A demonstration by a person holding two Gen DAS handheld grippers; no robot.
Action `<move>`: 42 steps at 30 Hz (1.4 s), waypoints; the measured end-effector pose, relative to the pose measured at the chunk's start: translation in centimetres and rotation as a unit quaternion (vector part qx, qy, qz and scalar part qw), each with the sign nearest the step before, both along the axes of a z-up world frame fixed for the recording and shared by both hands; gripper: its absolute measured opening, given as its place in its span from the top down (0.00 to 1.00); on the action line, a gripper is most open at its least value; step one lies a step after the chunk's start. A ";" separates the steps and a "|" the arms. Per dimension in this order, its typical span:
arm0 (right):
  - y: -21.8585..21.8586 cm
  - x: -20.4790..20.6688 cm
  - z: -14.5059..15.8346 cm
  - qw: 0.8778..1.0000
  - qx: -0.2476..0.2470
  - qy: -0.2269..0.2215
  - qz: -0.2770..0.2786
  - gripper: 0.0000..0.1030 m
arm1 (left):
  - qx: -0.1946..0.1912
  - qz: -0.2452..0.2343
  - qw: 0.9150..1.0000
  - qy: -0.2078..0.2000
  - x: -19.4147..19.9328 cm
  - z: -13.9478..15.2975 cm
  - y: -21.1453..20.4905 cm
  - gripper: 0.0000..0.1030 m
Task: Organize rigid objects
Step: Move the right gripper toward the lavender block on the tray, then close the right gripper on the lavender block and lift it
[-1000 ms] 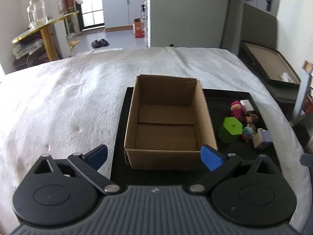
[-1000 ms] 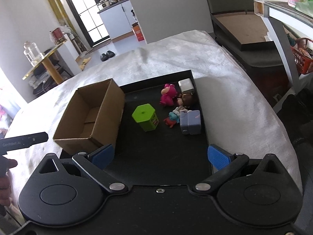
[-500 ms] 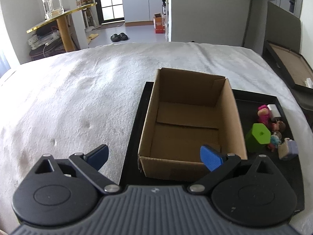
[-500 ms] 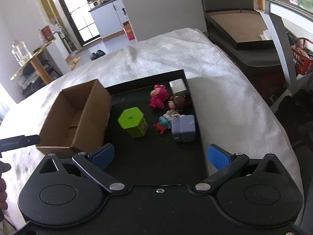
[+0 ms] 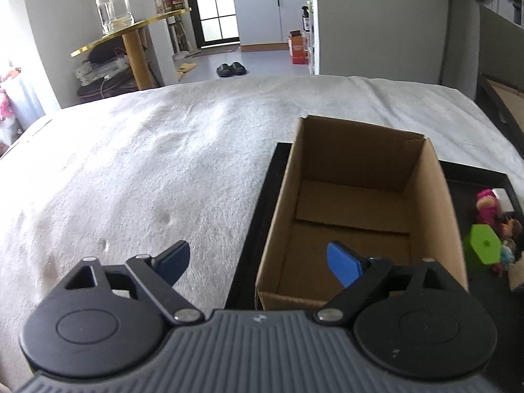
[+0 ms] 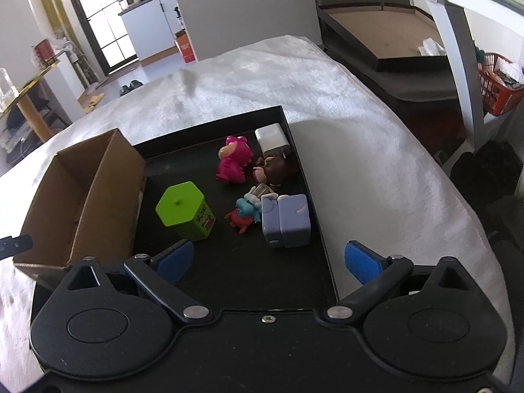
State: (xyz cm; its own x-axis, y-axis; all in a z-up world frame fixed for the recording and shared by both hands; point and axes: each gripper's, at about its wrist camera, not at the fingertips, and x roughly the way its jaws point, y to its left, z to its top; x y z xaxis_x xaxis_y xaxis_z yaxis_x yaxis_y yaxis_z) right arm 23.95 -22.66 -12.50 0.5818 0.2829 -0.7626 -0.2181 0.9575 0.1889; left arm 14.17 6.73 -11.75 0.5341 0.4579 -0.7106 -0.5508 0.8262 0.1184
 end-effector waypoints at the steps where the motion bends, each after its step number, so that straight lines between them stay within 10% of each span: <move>1: 0.1 0.2 -0.1 1.000 -0.002 0.000 -0.002 0.06 | 0.003 0.001 1.000 0.001 0.2 -0.1 0.1 0.15; 24: 2.7 4.2 -4.6 0.997 -0.075 -0.027 -0.019 0.19 | 0.045 0.027 0.999 0.012 1.6 -2.5 -0.9 0.67; 27: 3.0 4.4 -5.2 0.996 -0.086 -0.028 -0.009 0.46 | 0.044 0.019 0.999 0.009 1.5 -2.6 -1.1 0.78; 42: 4.2 2.7 -3.4 0.992 -0.103 -0.074 0.018 0.56 | 0.033 -0.013 0.999 -0.018 0.3 -2.4 -1.2 0.87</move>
